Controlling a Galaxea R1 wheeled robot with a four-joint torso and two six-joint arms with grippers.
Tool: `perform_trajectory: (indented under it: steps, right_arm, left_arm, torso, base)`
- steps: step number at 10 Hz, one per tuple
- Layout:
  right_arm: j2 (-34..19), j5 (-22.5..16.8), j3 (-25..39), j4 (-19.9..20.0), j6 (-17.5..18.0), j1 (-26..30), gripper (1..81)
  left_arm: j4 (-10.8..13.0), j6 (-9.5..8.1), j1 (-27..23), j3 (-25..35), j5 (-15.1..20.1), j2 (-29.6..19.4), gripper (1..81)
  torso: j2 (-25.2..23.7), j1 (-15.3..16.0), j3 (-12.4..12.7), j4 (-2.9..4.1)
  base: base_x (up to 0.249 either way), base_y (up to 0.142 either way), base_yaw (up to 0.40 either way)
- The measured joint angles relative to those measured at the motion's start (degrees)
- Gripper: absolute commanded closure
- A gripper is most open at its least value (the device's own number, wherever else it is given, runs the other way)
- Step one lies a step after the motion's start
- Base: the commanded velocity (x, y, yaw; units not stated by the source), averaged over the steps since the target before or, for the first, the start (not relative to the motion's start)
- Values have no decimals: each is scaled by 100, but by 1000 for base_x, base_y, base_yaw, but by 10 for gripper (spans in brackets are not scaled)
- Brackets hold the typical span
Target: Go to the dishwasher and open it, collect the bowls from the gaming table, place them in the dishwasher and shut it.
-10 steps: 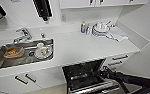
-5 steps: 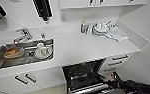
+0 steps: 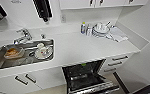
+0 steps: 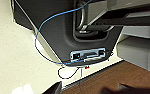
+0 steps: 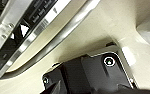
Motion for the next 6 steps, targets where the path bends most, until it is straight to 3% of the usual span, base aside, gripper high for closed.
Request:
perform_trajectory:
  steps: [2, 6]
  right_arm:
    - [88, 157, -79, -5, -177, -505, 10]
    - [870, 445, -890, -5, -592, -1174, 10]
  left_arm:
    - [0, 2, 0, 0, 1, -2, 10]
    - [0, 2, 28, 0, 4, -2, 10]
  torso:
    - [-383, 236, 2, 0]
    - [-1189, 737, 4, 0]
  base:
    - [0, 0, 0]
    - [0, 0, 0]
